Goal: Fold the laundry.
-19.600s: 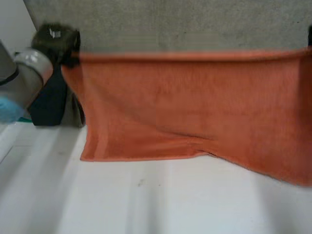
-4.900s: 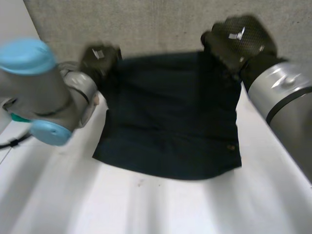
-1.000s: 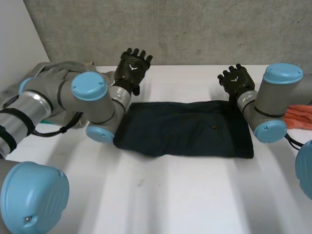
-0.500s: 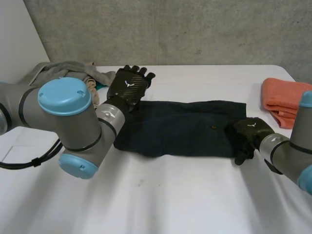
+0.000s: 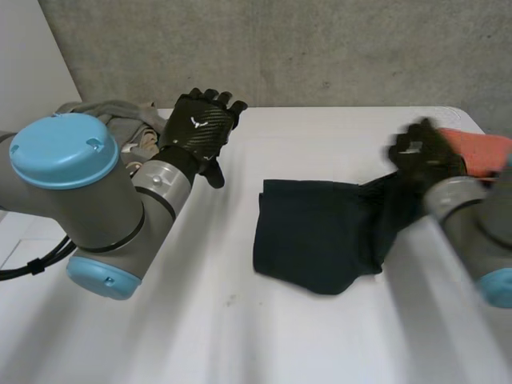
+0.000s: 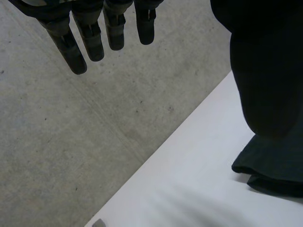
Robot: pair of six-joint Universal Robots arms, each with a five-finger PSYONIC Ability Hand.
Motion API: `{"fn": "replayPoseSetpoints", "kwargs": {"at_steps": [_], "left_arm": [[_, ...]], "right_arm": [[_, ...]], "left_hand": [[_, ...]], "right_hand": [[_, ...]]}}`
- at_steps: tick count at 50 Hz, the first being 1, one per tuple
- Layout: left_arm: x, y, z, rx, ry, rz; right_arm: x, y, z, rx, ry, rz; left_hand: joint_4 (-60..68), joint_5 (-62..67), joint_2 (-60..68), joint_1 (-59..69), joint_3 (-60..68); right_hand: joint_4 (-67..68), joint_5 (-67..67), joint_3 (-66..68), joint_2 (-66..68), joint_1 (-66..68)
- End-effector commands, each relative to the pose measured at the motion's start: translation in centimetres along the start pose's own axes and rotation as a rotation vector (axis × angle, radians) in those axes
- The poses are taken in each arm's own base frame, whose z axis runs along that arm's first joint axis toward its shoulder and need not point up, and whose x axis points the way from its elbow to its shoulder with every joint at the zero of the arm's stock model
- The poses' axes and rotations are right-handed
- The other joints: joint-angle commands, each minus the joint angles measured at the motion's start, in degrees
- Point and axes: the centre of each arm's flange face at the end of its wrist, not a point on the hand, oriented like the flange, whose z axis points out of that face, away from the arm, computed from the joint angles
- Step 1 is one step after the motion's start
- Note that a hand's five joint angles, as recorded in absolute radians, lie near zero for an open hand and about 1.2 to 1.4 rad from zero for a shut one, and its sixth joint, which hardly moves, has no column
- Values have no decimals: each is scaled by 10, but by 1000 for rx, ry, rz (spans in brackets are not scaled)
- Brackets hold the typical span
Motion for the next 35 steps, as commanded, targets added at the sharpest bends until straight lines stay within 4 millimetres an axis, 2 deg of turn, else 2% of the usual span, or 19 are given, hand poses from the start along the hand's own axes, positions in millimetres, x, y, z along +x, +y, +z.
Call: {"fn": "replayPoseSetpoints", "kwargs": {"at_steps": [1,2,5,6,7,8,9,13,14,16,17,21,24,27,29,30,35], "left_arm": [[1,4,-3,-16,1,-1],[1,4,-3,-16,1,-1],[1,4,-2,-16,1,-1],[1,4,-2,-16,1,-1],[1,3,-2,-13,-3,-1],[0,2,-1,-10,-4,-1],[0,1,-1,-7,-5,0],[-2,-11,4,33,-16,-1],[-4,-19,8,59,-24,-9],[-4,-29,10,91,-24,-29],[-3,-33,12,104,-23,-45],[-1,-49,21,158,-10,-133],[15,-44,28,142,29,-176],[45,-43,29,122,101,-183],[59,-38,31,107,132,-184],[71,-30,34,81,157,-182],[95,3,41,-23,200,-175]], "right_arm": [[-105,-74,-34,458,-402,-23],[-123,-76,-43,509,-483,-27],[-134,-69,-44,484,-509,-59],[-132,-65,-42,428,-486,-74],[-128,-63,-40,393,-470,-76],[-128,-61,-41,370,-469,-70],[-127,-60,-41,348,-460,-59],[-77,-71,-42,341,-357,143],[-52,-71,-41,323,-316,306],[-31,-69,-39,305,-287,479],[-15,-67,-37,291,-264,639],[14,-54,-29,239,-228,939],[25,-42,-23,191,-204,984],[34,-25,-15,104,-191,994],[30,-18,-6,44,-213,1003],[26,-14,-2,17,-222,1010],[10,4,16,-120,-256,1041]], "left_hand": [[-15,-25,-15,-6,-18],[-15,-25,-15,-6,-18],[-15,-25,-15,-6,-18],[-15,-25,-15,-6,-18],[-15,-25,-15,-6,-18],[-15,-25,-15,-6,-18],[-15,-25,-15,-6,-18],[-15,-25,-15,-6,-18],[-15,-25,-15,-6,-18],[-15,-25,-15,-6,-18],[-15,-25,-15,-6,-18],[-15,-25,-15,-6,-18],[-15,-25,-15,-6,-18],[-7,-17,-8,1,-11],[-7,-17,-8,1,-11],[-7,-17,-8,1,-11],[1,-9,0,10,-3]], "right_hand": [[114,131,120,133,163],[114,131,120,133,163],[114,131,120,133,163],[-299,-282,-292,-280,-250],[-546,-529,-539,-527,-497],[-586,-569,-580,-567,-537],[-586,-569,-580,-567,-537],[-586,-569,-580,-567,-537],[-586,-569,-580,-567,-537],[-586,-569,-580,-567,-537],[-586,-569,-580,-567,-537],[-586,-569,-580,-567,-537],[-586,-569,-580,-567,-537],[-586,-569,-580,-567,-537],[-586,-569,-580,-567,-537],[-586,-569,-580,-567,-537],[-586,-569,-580,-567,-537]]}}
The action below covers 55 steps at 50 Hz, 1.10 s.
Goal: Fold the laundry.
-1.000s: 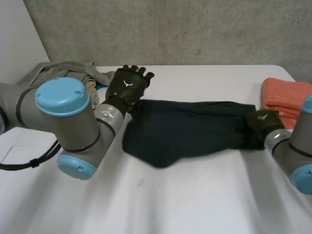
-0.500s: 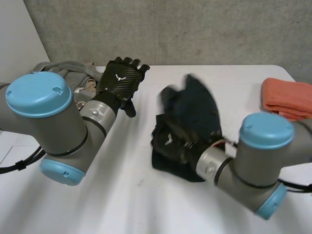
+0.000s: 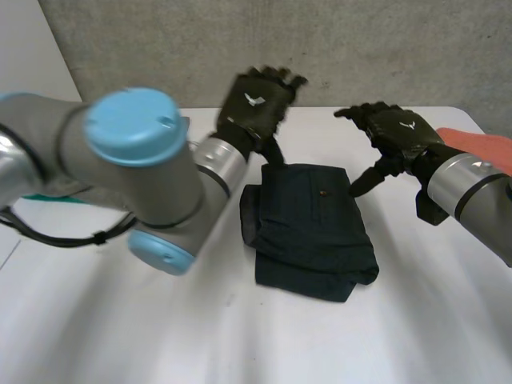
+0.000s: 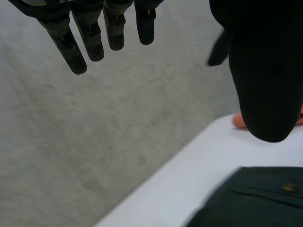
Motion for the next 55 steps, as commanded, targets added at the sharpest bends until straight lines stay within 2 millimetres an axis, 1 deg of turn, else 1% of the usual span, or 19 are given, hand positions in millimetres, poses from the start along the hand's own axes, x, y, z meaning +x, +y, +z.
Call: {"fn": "replayPoseSetpoints", "kwargs": {"at_steps": [1,6,10,14,18,20,21,23,24,25,28,29,31,34,36,43,46,51,55], "left_arm": [[35,55,9,-159,72,1],[33,96,11,-300,64,28],[19,127,0,-475,13,109],[15,133,-8,-555,6,177],[18,132,-16,-588,19,181],[16,120,-16,-568,15,177],[13,97,-15,-524,10,169],[10,75,-16,-479,1,159],[8,65,-16,-454,-3,152],[5,44,-17,-398,-11,133],[1,14,-15,-293,-24,97],[-2,-6,-16,-221,-27,71],[-6,-22,-18,-167,-30,48],[-8,-43,-23,-88,9,5],[-9,-53,-27,-54,62,-17],[-11,-60,-37,-47,274,-104],[-5,-64,-45,-49,361,-140],[-4,-65,-50,-48,383,-147],[-4,-63,-50,-55,382,-151]], "right_arm": [[16,34,25,-198,42,37],[23,72,41,-322,40,83],[27,95,50,-373,33,75],[30,109,53,-409,40,-16],[42,105,51,-422,130,-185],[47,97,49,-420,189,-271],[48,93,48,-412,205,-298],[47,81,46,-377,220,-338],[40,65,42,-326,214,-377],[33,57,39,-299,206,-397],[13,29,24,-195,196,-442],[8,24,20,-173,195,-449],[-10,19,5,-133,171,-466],[-28,26,-12,-123,136,-479],[-45,39,-26,-130,98,-485],[-81,94,-61,-217,-5,-467],[-84,104,-62,-191,-7,-443],[-81,136,-44,-154,15,-358],[-77,146,-28,-119,29,-357]], "left_hand": [[3,-7,2,11,-1],[14,4,14,23,11],[16,6,16,25,12],[16,6,16,25,12],[14,4,14,23,11],[13,3,12,21,9],[9,-1,9,18,6],[6,-4,6,15,2],[1,-9,1,10,-3],[-9,-19,-9,0,-13],[-12,-23,-13,-4,-16],[-12,-23,-13,-4,-16],[-11,-21,-11,-2,-15],[-9,-19,-10,0,-13],[-2,-12,-3,6,-6],[1,-9,1,10,-3],[3,-7,2,11,-1],[6,-4,6,15,2],[6,-4,6,15,2]], "right_hand": [[-17,-25,-18,-21,-28],[-17,-25,-18,-21,-28],[-17,-25,-18,-21,-28],[-17,-25,-18,-21,-28],[-17,-25,-18,-21,-28],[-17,-25,-18,-21,-28],[-17,-25,-18,-21,-28],[-17,-25,-18,-21,-28],[-17,-25,-18,-21,-28],[-17,-25,-18,-21,-28],[-17,-25,-18,-21,-28],[-17,-25,-18,-21,-28],[-17,-25,-18,-21,-28],[-17,-25,-18,-21,-28],[-17,-25,-18,-21,-28],[-17,-25,-18,-21,-28],[-17,-25,-18,-21,-28],[-17,-25,-18,-21,-28],[-17,-25,-18,-21,-28]]}}
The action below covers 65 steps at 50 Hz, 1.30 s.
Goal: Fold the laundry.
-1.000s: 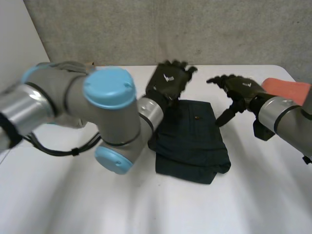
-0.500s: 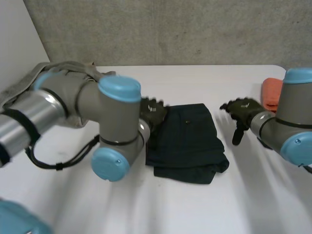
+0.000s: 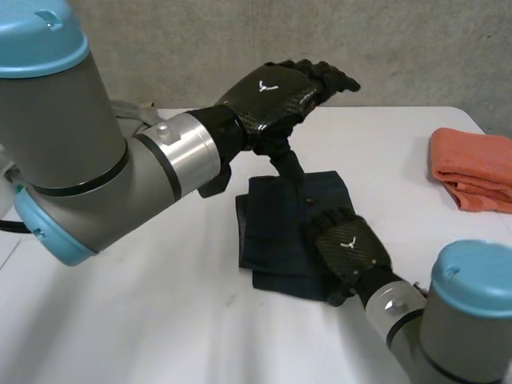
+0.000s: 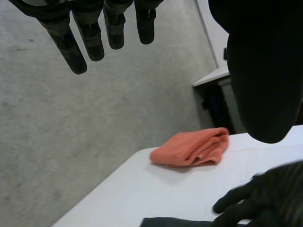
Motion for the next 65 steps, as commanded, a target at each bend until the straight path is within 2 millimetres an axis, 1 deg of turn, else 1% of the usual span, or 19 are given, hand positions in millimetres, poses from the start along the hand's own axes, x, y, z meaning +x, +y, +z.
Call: {"fn": "replayPoseSetpoints", "kwargs": {"at_steps": [1,10,13,15,22,25,30,36,38,41,43,44,46,48,51,57,61,64,65], "left_arm": [[1,3,-1,-9,2,-7],[1,9,-2,-27,1,-17],[2,10,-2,-26,3,-17],[2,10,-2,-22,3,-15],[1,4,-2,-4,1,-4],[1,-4,-4,15,-2,6],[1,-18,-5,61,-3,31],[1,-31,-3,99,-6,54],[2,-32,-3,101,-2,54],[3,-30,-3,97,0,52],[2,-28,-2,91,0,49],[2,-25,-1,85,1,46],[2,-23,-1,80,1,43],[2,-20,0,73,3,41],[2,-12,3,57,8,32],[0,6,9,16,9,12],[-1,13,12,0,10,3],[-1,14,12,-2,10,4],[-1,13,12,1,10,5]], "right_arm": [[-1,19,34,55,40,37],[17,16,76,102,183,2],[22,8,85,135,195,-2],[26,2,92,163,200,4],[41,-33,107,275,212,-1],[68,-60,111,356,265,-6],[148,-102,105,457,398,-22],[234,-112,96,456,492,-34],[277,-110,87,457,538,-39],[328,-96,77,460,581,-48],[348,-80,77,446,588,-44],[367,-62,78,428,594,-42],[385,-47,78,415,597,-48],[402,-15,82,378,588,-39],[413,38,94,320,540,-7],[410,137,109,215,418,87],[406,161,109,186,361,127],[410,160,107,183,367,122],[415,157,102,182,382,113]], "left_hand": [[6,-4,8,14,2],[6,-4,8,14,2],[4,-6,6,12,1],[4,-6,6,12,1],[4,-6,6,12,1],[3,-7,5,11,-1],[-14,-24,-12,-6,-18],[-15,-25,-13,-7,-18],[-15,-25,-13,-7,-18],[-15,-25,-13,-7,-18],[-15,-25,-13,-7,-18],[-15,-25,-13,-7,-18],[-15,-25,-13,-7,-18],[-15,-25,-13,-7,-18],[-15,-25,-13,-7,-18],[-15,-25,-13,-7,-18],[-15,-25,-13,-7,-18],[-15,-25,-13,-7,-18],[-15,-25,-13,-7,-18]], "right_hand": [[-17,-24,-18,-11,-7],[12,5,11,18,22],[324,317,323,330,334],[681,674,680,686,691],[683,676,682,689,693],[683,676,682,689,693],[683,676,682,689,693],[683,676,682,689,693],[683,676,682,689,693],[683,676,682,689,693],[683,676,682,689,693],[683,676,682,689,693],[683,676,682,689,693],[683,676,682,689,693],[683,676,682,689,693],[683,676,682,689,693],[683,676,682,689,693],[683,676,682,689,693],[585,578,584,591,595]]}}
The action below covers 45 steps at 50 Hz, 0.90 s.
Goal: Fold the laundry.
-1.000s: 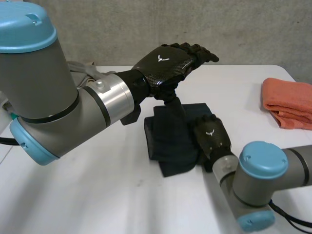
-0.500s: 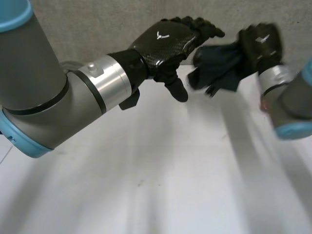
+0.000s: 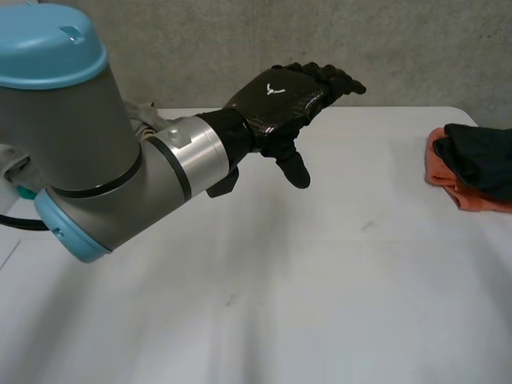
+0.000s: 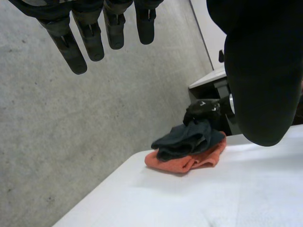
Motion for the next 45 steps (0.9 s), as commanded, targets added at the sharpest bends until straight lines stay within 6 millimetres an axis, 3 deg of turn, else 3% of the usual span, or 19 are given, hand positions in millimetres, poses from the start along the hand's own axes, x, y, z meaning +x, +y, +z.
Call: {"fn": "replayPoseSetpoints", "kwargs": {"at_steps": [1,2,3,8,10,17,20,23,28,29,32,33,35,36,38,39,40,43,45], "left_arm": [[-1,3,2,-4,0,-1],[0,2,2,-1,1,1],[0,0,2,4,1,4],[1,-3,1,11,3,6],[3,-4,1,13,6,6],[13,-3,0,2,27,-2],[13,-3,-2,-5,26,-7],[14,-4,-4,-5,28,-7],[11,-28,-5,65,10,27],[9,-35,-5,86,-1,38],[-3,-66,-8,176,-79,64],[-6,-74,-9,198,-104,66],[-24,-96,-14,269,-204,71],[-41,-106,-19,302,-284,80],[-62,-113,-26,322,-371,95],[-75,-115,-31,327,-420,101],[-102,-114,-39,321,-505,112],[-151,-106,-59,285,-647,142],[-189,-91,-78,210,-751,174]], "right_arm": [[11,6,-6,-22,-12,3],[15,-2,-6,-14,-5,-11],[18,-16,-7,-4,9,-24],[30,-55,-19,-23,96,-3],[40,-80,-38,-58,161,39],[61,-118,-80,-144,274,74],[83,-130,-105,-216,367,76],[113,-147,-122,-301,491,-73],[137,-186,-122,-270,676,-251],[130,-207,-111,-191,695,-281],[100,-238,-89,-45,643,-287],[76,-265,-79,77,604,-279],[55,-286,-76,167,571,-268],[31,-304,-75,238,527,-253],[2,-316,-74,297,462,-242],[-31,-323,-72,348,380,-236],[-48,-325,-72,372,334,-235],[-117,-320,-74,408,149,-208],[-150,-313,-79,401,63,-194]], "left_hand": [[-15,-24,-13,-7,-18],[-15,-24,-13,-7,-18],[-15,-24,-13,-7,-18],[-15,-24,-13,-7,-18],[-15,-24,-13,-7,-18],[-15,-24,-13,-7,-18],[-15,-24,-13,-7,-18],[-15,-24,-13,-7,-18],[-14,-24,-12,-6,-18],[-14,-24,-12,-6,-18],[-14,-24,-12,-6,-18],[-14,-24,-12,-6,-18],[-14,-24,-12,-6,-18],[-12,-22,-10,-5,-16],[-7,-17,-5,0,-11],[-6,-16,-4,2,-9],[-2,-12,0,5,-6],[-1,-11,1,7,-4],[-1,-11,1,7,-4]], "right_hand": [[-188,-171,-171,-170,-105],[-468,-451,-451,-450,-385],[-588,-571,-571,-570,-505],[-588,-571,-571,-570,-505],[-588,-571,-571,-570,-505],[-588,-571,-571,-570,-505],[-588,-571,-571,-570,-505],[-588,-571,-571,-570,-505],[-588,-571,-571,-570,-505],[-588,-571,-571,-570,-505],[-588,-571,-571,-570,-505],[-588,-571,-571,-570,-505],[-588,-571,-571,-570,-505],[-588,-571,-571,-570,-505],[-588,-571,-571,-570,-505],[-588,-571,-571,-570,-505],[-588,-571,-571,-570,-505],[-588,-571,-571,-570,-505],[-588,-571,-571,-570,-505]]}}
